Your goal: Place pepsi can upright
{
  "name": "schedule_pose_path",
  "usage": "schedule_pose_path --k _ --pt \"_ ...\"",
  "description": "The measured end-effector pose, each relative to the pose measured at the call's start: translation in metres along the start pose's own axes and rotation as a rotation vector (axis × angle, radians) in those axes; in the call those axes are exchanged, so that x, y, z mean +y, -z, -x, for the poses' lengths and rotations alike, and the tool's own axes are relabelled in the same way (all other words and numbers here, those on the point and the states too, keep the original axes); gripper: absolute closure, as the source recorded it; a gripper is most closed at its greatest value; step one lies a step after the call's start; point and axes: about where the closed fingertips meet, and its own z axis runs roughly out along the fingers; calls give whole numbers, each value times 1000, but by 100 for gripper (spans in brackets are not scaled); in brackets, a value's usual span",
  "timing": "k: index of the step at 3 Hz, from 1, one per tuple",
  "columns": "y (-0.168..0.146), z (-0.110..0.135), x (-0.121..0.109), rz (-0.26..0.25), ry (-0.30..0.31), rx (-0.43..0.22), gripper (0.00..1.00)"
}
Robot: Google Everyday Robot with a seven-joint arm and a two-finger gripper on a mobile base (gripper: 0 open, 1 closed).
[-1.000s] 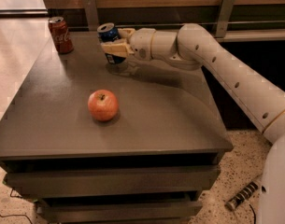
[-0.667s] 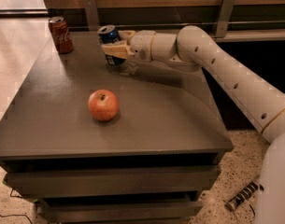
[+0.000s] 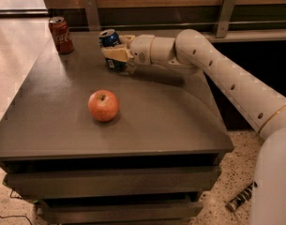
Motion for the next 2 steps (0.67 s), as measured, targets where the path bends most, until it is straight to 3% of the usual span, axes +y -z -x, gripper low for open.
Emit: schedule_pose_path --k 1,2 --pt "7 -8 1 -29 -33 -6 90" --pt "7 -7 1 -29 -33 -6 71"
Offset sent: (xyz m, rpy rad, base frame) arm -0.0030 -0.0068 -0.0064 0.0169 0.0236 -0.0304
